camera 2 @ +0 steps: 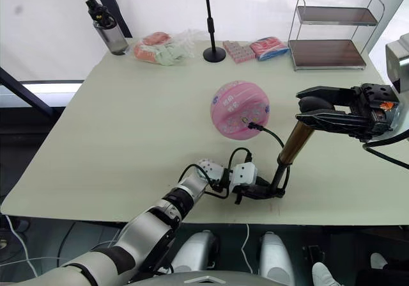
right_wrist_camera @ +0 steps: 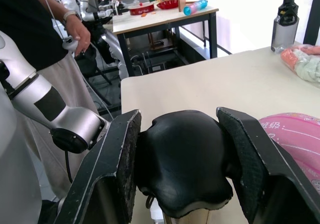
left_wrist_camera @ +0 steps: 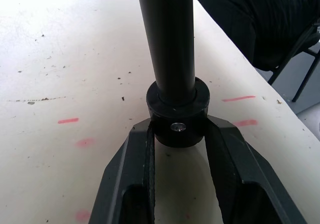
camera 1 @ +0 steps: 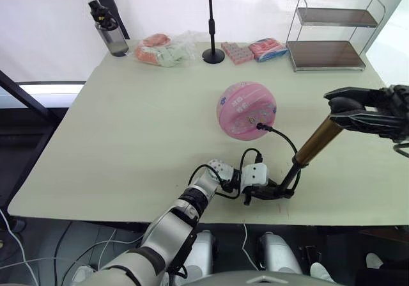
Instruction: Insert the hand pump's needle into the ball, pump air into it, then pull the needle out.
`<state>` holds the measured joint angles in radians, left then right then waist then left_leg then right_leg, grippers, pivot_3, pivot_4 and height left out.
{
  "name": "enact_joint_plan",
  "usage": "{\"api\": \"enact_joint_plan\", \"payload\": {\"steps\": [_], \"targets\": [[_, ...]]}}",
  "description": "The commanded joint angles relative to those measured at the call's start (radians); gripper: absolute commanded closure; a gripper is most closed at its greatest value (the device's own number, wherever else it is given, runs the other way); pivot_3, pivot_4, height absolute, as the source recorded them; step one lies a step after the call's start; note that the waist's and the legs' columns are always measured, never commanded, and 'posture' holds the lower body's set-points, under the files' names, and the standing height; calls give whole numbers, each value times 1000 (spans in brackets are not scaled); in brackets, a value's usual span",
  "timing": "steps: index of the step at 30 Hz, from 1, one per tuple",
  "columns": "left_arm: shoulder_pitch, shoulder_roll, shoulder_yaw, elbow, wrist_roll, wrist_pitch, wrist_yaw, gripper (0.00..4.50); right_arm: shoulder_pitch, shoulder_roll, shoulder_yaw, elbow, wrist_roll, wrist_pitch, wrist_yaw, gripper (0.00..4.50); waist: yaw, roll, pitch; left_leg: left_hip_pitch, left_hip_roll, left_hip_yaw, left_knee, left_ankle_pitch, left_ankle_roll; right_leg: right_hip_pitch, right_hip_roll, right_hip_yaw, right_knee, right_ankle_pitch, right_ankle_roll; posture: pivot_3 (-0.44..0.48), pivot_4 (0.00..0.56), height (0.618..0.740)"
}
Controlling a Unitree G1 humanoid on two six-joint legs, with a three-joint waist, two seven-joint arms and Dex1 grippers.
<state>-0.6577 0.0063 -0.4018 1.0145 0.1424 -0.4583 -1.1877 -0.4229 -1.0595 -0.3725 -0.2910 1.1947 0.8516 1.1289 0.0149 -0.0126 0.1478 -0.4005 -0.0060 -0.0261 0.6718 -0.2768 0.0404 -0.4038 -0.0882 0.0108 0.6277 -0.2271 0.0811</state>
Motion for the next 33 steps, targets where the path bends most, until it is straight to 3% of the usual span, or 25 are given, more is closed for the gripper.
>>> {"api": "enact_joint_plan", "payload": {"steps": [1, 10, 22, 27, 33], "targets": [[37, 20, -44, 48, 51, 34, -17, 3344, -6, -8, -81, -15, -9, -41, 22, 2583, 0, 0, 0, 0, 0, 0, 0, 0, 0, 0, 0, 0, 0, 0, 0, 0, 150, 740], [37, 19, -42, 43, 52, 30, -15, 3344, 241, 82, 102, -86, -262, -192, 75, 2583, -3, -2, -2, 5, 0, -2, 0, 0, 0, 5, 1, -2, 0, 0, 0, 0, 150, 740], [36, 21, -41, 42, 55, 36, -16, 3344, 385, 281, 336, 72, -598, -542, 65, 2583, -4, -6, -7, 9, 0, -5, 0, 0, 0, 10, 3, -5, 0, 0, 0, 0, 150, 740], [34, 21, -39, 44, 58, 35, -7, 3344, 399, 308, 364, 123, -654, -611, 57, 2583, -9, -7, -8, 17, 0, -5, -1, 0, 0, 18, 3, -5, -1, 0, -1, 0, 150, 740], [30, 24, -43, 49, 68, 25, 9, 3344, 359, 271, 281, 42, -531, -572, 70, 2583, -14, -8, -9, 21, 1, -7, -2, 0, 0, 23, 3, -7, -2, -1, -1, 0, 150, 740]]}}
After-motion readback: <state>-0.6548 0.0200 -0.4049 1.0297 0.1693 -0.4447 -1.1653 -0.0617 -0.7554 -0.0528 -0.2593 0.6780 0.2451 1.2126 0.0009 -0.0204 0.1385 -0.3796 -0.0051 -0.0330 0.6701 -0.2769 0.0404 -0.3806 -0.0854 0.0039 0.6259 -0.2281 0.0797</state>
